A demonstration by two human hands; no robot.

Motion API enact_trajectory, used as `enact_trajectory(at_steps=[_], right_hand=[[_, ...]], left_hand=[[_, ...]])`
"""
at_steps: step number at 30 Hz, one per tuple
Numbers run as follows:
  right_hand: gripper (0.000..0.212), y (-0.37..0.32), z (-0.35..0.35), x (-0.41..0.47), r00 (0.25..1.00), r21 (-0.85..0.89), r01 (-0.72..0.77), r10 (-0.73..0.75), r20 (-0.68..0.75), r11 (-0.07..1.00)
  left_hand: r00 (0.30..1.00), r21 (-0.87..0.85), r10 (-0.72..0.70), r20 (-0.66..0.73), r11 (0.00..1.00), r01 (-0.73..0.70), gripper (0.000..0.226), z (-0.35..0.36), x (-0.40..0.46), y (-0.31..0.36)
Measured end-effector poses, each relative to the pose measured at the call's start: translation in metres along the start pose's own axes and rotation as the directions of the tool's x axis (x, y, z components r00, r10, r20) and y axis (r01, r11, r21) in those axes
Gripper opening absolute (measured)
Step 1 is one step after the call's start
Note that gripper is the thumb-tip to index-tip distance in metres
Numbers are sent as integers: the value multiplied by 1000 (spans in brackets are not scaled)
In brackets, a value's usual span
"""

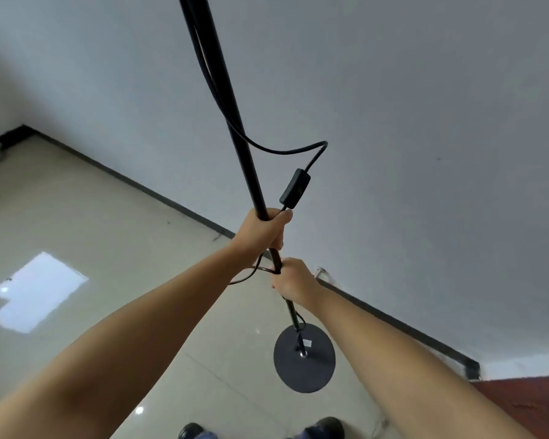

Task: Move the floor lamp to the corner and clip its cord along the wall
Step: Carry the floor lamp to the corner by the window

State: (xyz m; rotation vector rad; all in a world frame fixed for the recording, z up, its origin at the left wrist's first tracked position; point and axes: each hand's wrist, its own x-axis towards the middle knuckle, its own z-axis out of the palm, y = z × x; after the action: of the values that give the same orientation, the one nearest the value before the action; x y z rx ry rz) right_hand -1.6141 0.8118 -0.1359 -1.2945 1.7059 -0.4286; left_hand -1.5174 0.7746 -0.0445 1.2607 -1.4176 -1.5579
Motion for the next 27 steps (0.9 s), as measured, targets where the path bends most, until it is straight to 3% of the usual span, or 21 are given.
enact_trajectory(at_steps=[8, 15, 20, 27], right_hand=[[20, -165, 158, 19, 977, -15, 151, -147, 157, 988], [20, -285, 283, 54, 915, -132, 302, -249, 316, 944], [13, -371, 367, 97, 879, -131, 352, -280, 385, 927], [11, -511, 488, 195, 808, -137, 433, -317, 497, 891]], left_hand=[[978, -25, 6, -207, 1000, -12, 52, -225, -61, 7], [928, -33, 6, -372, 999, -20, 51, -393, -88, -2], [890, -45, -24, -456, 999, 4, 63, -511, -84, -9], [831, -80, -45, -554, 997, 1, 63, -710, -42, -14]])
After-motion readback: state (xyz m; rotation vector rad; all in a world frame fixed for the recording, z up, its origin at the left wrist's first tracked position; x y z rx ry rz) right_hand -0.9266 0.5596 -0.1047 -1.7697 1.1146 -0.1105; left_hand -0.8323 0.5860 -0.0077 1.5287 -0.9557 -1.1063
